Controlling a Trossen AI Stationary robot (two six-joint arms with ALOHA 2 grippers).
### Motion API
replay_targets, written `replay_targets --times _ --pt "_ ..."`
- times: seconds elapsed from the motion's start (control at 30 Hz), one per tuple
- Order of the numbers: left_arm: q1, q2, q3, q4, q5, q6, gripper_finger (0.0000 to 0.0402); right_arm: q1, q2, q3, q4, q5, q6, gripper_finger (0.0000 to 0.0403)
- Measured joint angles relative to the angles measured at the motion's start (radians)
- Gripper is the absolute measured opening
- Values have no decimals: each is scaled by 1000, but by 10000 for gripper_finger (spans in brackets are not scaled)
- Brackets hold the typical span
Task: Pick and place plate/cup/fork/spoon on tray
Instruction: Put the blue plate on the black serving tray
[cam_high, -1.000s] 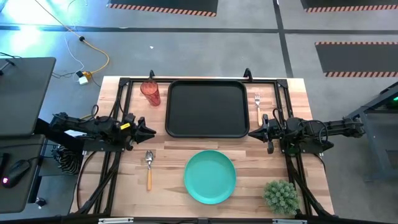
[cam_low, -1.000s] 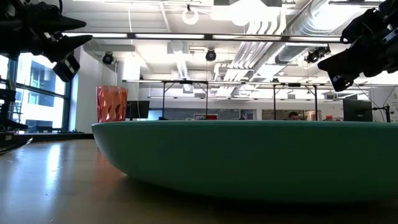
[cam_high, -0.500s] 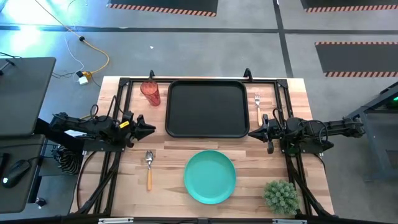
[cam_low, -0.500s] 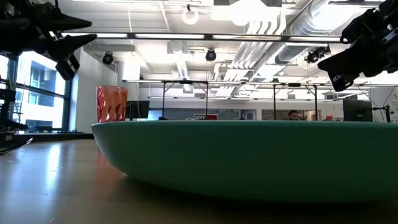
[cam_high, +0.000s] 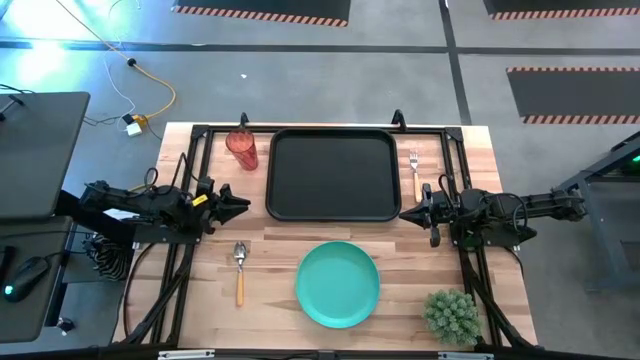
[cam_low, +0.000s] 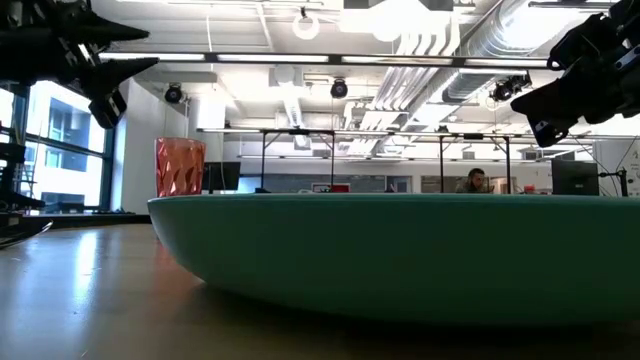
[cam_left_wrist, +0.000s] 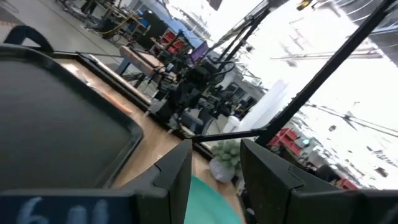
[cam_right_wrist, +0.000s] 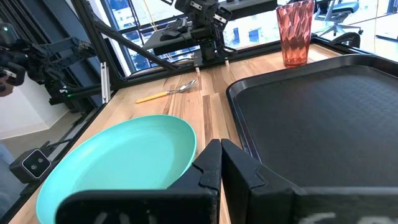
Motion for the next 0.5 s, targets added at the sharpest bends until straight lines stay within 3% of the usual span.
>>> replay_targets --times 0.27,0.5 --pt "0 32 148 0 33 -11 127 0 0 0 0 0 0 0" --pt "0 201 340 -111 27 66 127 0 0 0 0 0 0 0"
